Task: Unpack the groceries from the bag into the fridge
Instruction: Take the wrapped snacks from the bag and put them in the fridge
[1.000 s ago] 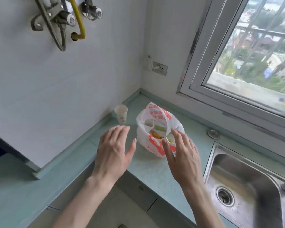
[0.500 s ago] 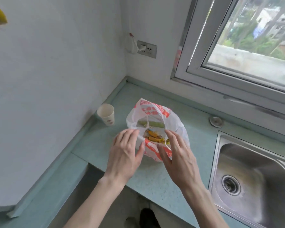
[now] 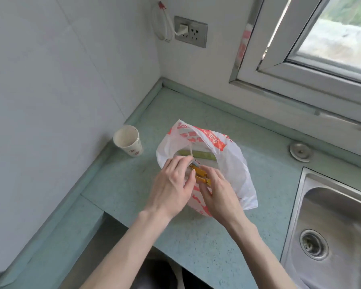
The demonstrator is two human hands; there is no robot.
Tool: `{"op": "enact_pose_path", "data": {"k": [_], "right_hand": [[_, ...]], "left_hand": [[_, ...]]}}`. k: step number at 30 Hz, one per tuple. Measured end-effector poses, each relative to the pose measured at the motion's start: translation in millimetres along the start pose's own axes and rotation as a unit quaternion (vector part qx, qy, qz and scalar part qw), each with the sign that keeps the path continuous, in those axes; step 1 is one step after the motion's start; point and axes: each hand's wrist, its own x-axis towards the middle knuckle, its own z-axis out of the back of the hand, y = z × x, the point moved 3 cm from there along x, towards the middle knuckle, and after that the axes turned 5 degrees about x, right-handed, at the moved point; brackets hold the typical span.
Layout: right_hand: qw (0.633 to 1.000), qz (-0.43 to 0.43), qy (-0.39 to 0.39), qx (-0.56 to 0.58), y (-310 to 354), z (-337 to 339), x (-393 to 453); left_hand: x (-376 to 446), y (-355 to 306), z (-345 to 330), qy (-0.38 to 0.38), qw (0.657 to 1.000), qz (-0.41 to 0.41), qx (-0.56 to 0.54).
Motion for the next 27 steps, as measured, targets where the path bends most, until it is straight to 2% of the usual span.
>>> {"op": "enact_pose_path", "data": {"k": [4,10,14,17,19,23,27], "right_hand": [[0.992,-0.077,0.06,-0.083,-31.0,9.1,17.7],[0.967,-0.121,0.095,-0.204,-62.3,24.5,27.5],[0.938,-0.136,0.113,-0.299,-74.5,28.6,25.5],[0.922,-0.152,0.135,-0.33,-79.0,32.4,23.8],[0.928,-0.142,0.132,-0.317,-76.0,33.6,29.4],[0.964,-0.09,0.133,-0.214,-59.8,29.5,46.1],[0.973,-0.041,0.111,-0.198,-49.4,31.2,59.4]], "left_hand": [[13.4,14.3,-32.9,0.057,0.99,0.072,-0.105],[20.4,40.0,-66.2,0.185,0.98,0.076,0.006],[11.6,49.6,-66.9,0.257,0.959,0.087,0.082],[10.5,46.0,-64.0,0.304,0.941,0.084,0.123],[17.0,43.8,-63.4,0.294,0.947,0.076,0.109],[43.0,34.1,-72.3,0.224,0.974,0.026,0.034],[68.3,36.9,-90.0,0.223,0.97,-0.038,0.089]]}}
